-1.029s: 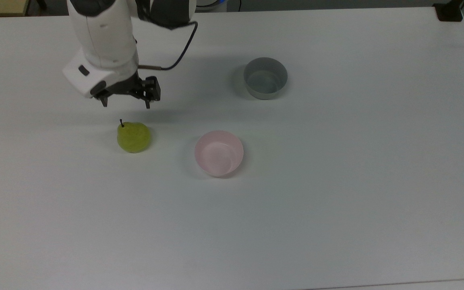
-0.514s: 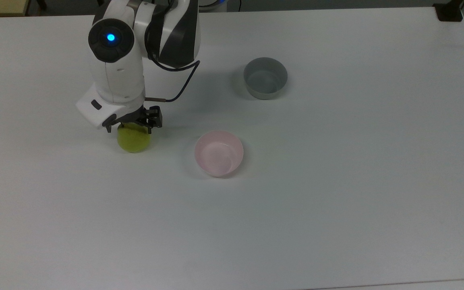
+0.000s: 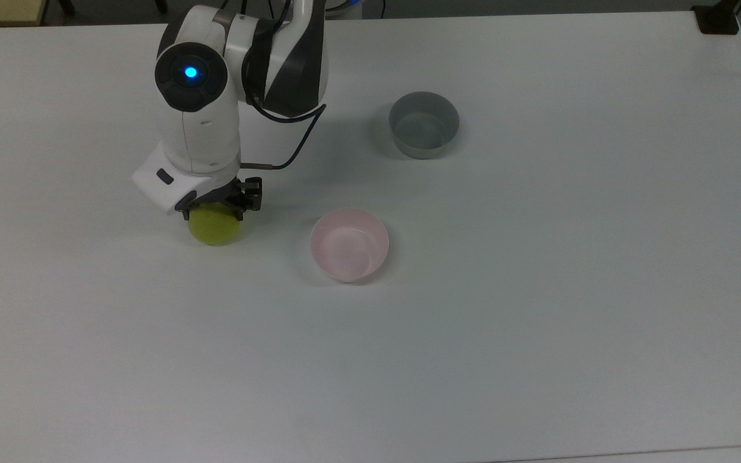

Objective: Place the pear in the bowl
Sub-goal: 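Lift the pear and carry it over the pink bowl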

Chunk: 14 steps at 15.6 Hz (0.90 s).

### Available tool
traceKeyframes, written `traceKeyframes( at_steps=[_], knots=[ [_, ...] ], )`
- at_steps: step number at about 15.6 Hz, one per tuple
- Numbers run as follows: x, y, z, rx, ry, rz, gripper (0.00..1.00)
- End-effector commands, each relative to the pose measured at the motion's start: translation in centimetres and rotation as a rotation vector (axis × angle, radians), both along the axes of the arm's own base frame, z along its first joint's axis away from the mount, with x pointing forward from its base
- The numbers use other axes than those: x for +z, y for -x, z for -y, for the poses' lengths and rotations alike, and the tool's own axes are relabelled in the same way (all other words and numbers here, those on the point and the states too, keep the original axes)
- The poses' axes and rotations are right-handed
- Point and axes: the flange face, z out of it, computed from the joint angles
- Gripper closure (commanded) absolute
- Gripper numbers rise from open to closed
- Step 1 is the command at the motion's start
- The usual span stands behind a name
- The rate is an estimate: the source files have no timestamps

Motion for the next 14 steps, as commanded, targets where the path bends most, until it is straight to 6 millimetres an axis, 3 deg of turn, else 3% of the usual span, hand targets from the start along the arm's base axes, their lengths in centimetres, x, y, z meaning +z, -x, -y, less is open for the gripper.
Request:
traceKeyframes(
  at_steps=[1,4,5,8,11,14],
  knots=[
    [4.9,0.5,1.1,0.002,0.007,0.063,0.74],
    [9.4,1.8,1.1,-0.006,-0.015,0.079,0.74],
    [11.7,2.3,1.5,-0.013,-0.021,0.110,0.74],
    [13.4,2.7,1.0,-0.009,-0.029,0.129,0.73],
    [13.2,2.1,-2.1,0.014,-0.031,0.132,0.70],
    [13.1,0.3,-8.3,0.016,-0.018,0.162,0.67]
  ],
)
